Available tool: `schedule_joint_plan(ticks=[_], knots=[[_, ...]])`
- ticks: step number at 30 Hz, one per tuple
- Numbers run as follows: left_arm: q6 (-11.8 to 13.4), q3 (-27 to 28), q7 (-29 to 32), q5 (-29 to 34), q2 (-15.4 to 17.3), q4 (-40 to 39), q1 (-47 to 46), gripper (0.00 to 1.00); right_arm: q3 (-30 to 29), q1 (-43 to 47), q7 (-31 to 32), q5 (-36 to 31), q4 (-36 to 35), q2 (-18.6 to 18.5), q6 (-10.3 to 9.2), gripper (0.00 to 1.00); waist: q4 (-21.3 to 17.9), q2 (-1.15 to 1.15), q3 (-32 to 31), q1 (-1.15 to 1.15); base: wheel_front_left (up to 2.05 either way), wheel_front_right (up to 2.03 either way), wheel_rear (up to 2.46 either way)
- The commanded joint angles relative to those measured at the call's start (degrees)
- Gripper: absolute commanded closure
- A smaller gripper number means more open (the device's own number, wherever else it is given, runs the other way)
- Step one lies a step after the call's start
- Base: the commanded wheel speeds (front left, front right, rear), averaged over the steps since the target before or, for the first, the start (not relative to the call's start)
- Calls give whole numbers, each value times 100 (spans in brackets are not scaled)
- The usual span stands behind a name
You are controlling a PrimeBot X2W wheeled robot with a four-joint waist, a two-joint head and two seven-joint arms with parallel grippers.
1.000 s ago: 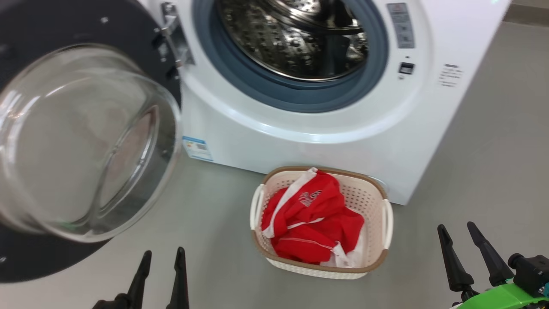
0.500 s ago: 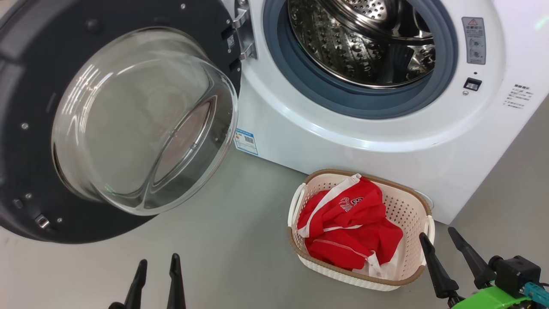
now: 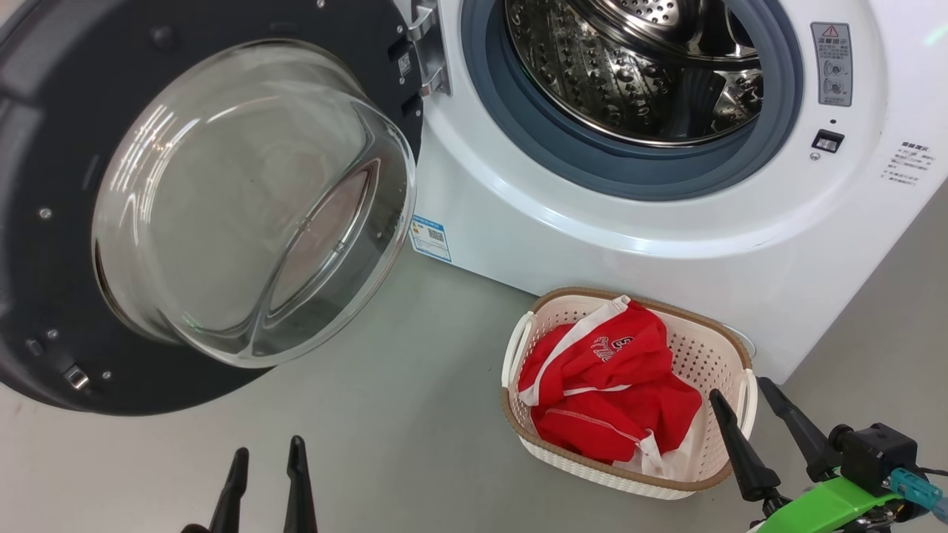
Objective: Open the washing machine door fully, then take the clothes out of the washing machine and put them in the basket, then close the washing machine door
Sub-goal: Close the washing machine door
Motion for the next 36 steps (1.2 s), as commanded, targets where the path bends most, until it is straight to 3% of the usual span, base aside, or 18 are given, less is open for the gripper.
schedule_joint_plan(ticks=[1,2,5,14,19,20,23,29,32,36], knots=[[-6,192,-27,4,41,-171,-53,0,102,-140,-37,51,-108,-74,37,0,-12,0,-17,0,0,0,0],[-31,184,-27,5,41,-169,-66,0,83,-123,-37,53,-110,-66,37,0,-17,0,-24,0,0,0,0],[-146,182,-27,43,41,-189,-135,98,16,-60,-37,50,-124,-19,37,0,-31,0,-51,0,0,0,0],[-477,833,-27,429,41,-708,-855,100,-167,111,-37,-2,-193,174,37,0,-60,0,-102,0,0,0,0],[-869,1784,-27,821,60,-1324,-1601,100,-319,228,-37,-38,-250,279,37,0,-73,0,-124,0,0,0,0],[-1031,2190,-27,902,138,-1489,-1958,100,-370,268,-37,-54,-274,312,37,0,-74,0,-122,0,0,0,0],[-1232,2674,-27,876,380,-1490,-2524,100,-420,315,-37,-82,-303,356,37,0,-72,0,-101,0,0,0,0],[-1419,3177,-27,499,1109,-733,-3712,100,-512,317,-37,-119,-361,396,37,0,-71,0,26,0,0,0,0],[-1438,3370,2,-60,1333,-12,-4248,100,-523,308,-37,-129,-375,410,37,0,-72,0,86,0,0,0,0],[-1445,3678,491,-838,1728,1153,-4884,100,-511,255,-37,-134,-386,414,37,0,-92,0,185,0,0,0,0]])
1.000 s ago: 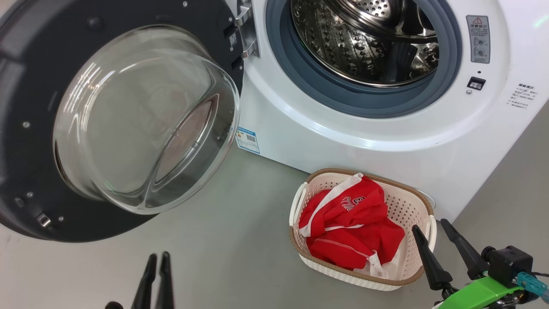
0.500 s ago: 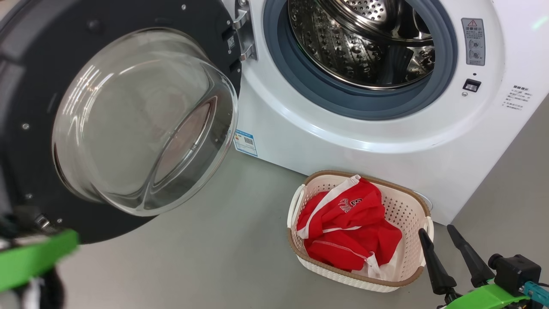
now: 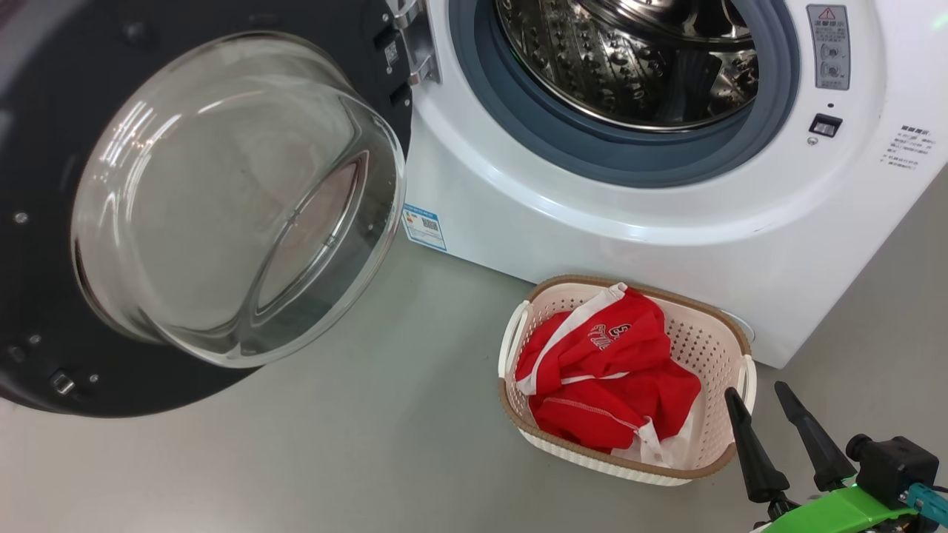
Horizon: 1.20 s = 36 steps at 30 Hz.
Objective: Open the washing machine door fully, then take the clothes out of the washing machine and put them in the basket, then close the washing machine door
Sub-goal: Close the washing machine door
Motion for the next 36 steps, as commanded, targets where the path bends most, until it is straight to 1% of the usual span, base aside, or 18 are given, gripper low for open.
schedule_joint_plan(ticks=[1,5,7,10,12,15,17,21,22,25,31,36], knots=[[-26,233,231,-210,461,195,-267,100,92,-57,-37,-67,-151,-79,37,0,-20,0,64,0,0,0,0],[30,463,957,-706,835,1231,-693,100,80,-107,-37,-64,-164,-99,37,0,-25,0,153,0,0,0,0],[29,472,1298,-819,1031,1645,-815,100,69,-113,-37,-64,-170,-107,37,0,-24,0,180,0,0,0,0],[23,373,2089,-1020,1228,2236,-945,100,50,-109,-37,-64,-176,-114,37,0,-10,0,209,0,0,0,0],[13,299,2693,-1193,1303,2564,-986,100,39,-109,-37,-68,-181,-115,37,0,1,0,225,0,0,0,0],[-12,79,3555,-1361,1425,2813,-932,100,45,-129,-37,-74,-173,-110,37,0,5,0,235,0,0,0,0],[-23,-27,3949,-1477,1472,2833,-863,100,48,-144,-37,-71,-167,-107,37,0,7,0,235,0,0,0,0],[-32,-108,4340,-1663,1512,2773,-709,100,51,-152,-37,-65,-174,-102,37,0,5,0,228,0,0,0,0],[-32,-108,4340,-1663,1512,2773,-709,100,51,-152,-37,-65,-174,-102,37,0,5,0,228,0,0,0,0],[-34,-249,4727,-1799,1498,2668,-565,100,54,-154,-37,-59,-177,-108,37,0,-8,0,223,0,0,0,0],[-36,-600,5442,-2303,1400,2020,-157,100,26,-141,-37,-55,-172,-112,37,0,-37,0,183,0,0,0,0],[-36,-820,5816,-2723,1387,1356,267,100,8,-129,-37,-58,-168,-88,37,0,-64,0,124,0,0,0,0]])
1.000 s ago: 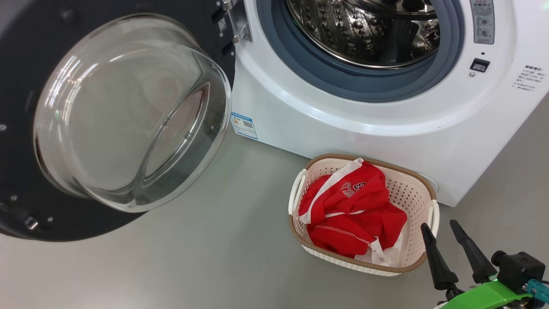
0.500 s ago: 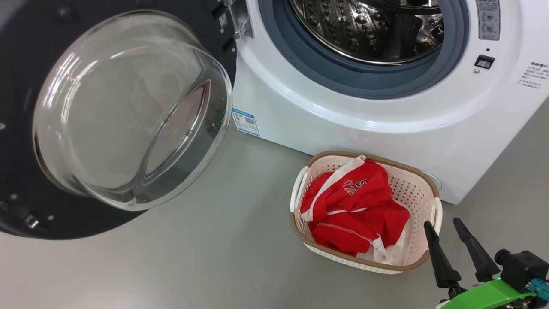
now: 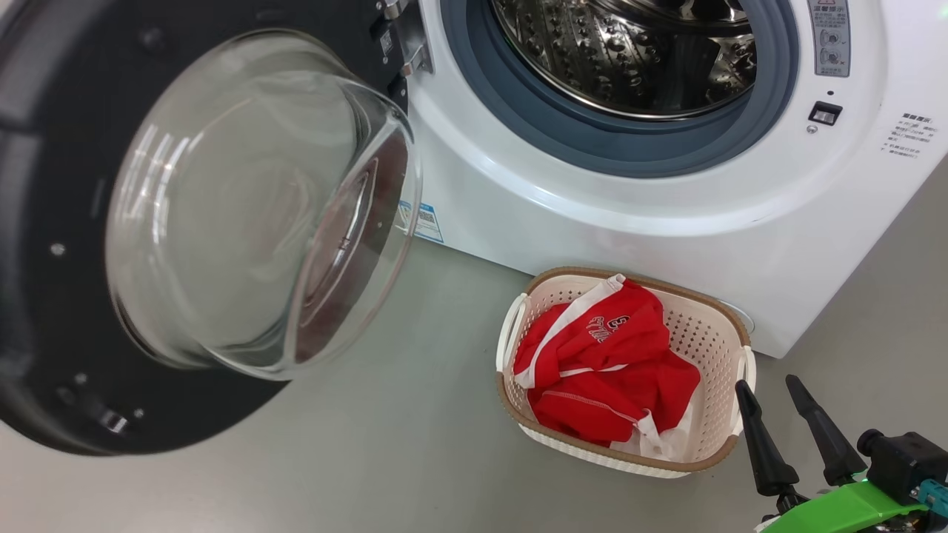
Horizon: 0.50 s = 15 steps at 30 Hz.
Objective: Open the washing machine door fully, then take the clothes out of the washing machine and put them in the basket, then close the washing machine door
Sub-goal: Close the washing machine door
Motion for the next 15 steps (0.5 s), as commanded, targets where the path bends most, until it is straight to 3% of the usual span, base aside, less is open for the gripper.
schedule_joint_plan(ticks=[1,15], knots=[[-39,-38,172,-164,205,-340,193,100,126,-102,-37,-58,-130,-68,37,0,-15,0,-29,0,0,0,0],[-39,-753,413,-1069,399,-2015,1041,100,119,-56,-37,-53,-103,-1,37,0,-118,0,-208,0,0,0,0]])
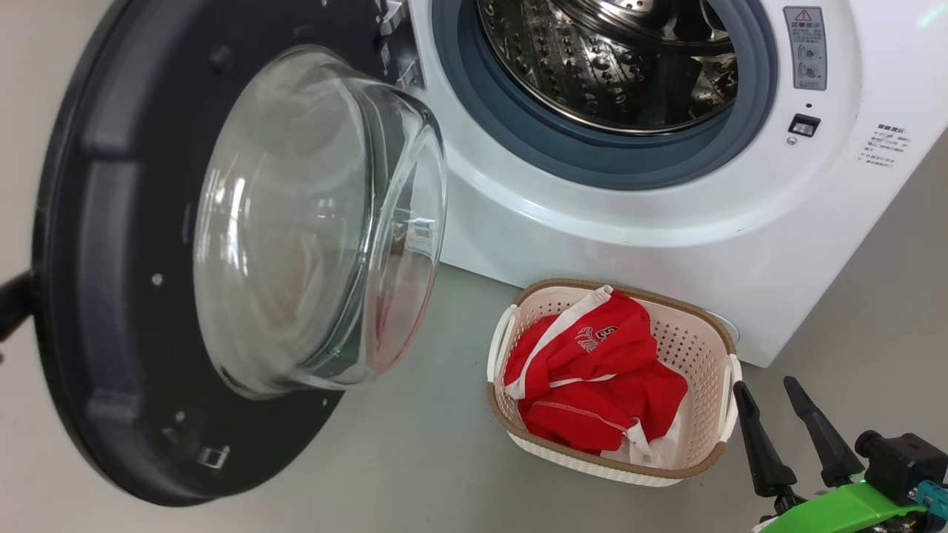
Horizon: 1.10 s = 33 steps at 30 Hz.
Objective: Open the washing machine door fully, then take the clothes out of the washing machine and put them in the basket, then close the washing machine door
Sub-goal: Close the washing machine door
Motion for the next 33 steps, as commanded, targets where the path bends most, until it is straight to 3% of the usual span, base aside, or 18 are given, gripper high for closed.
schedule_joint_plan(ticks=[1,21,33], knots=[[-39,46,37,-132,329,-342,-21,100,126,-64,-37,-54,-122,-50,37,0,-23,0,5,0,0,0,0],[-39,-1252,-530,-940,273,-1762,-132,100,150,-125,-37,-43,-122,-54,37,0,-315,0,59,0,0,0,0],[-39,-1995,-1300,-1055,28,-1944,-534,100,165,-174,-37,-34,-109,-55,37,0,-455,0,90,0,0,0,0]])
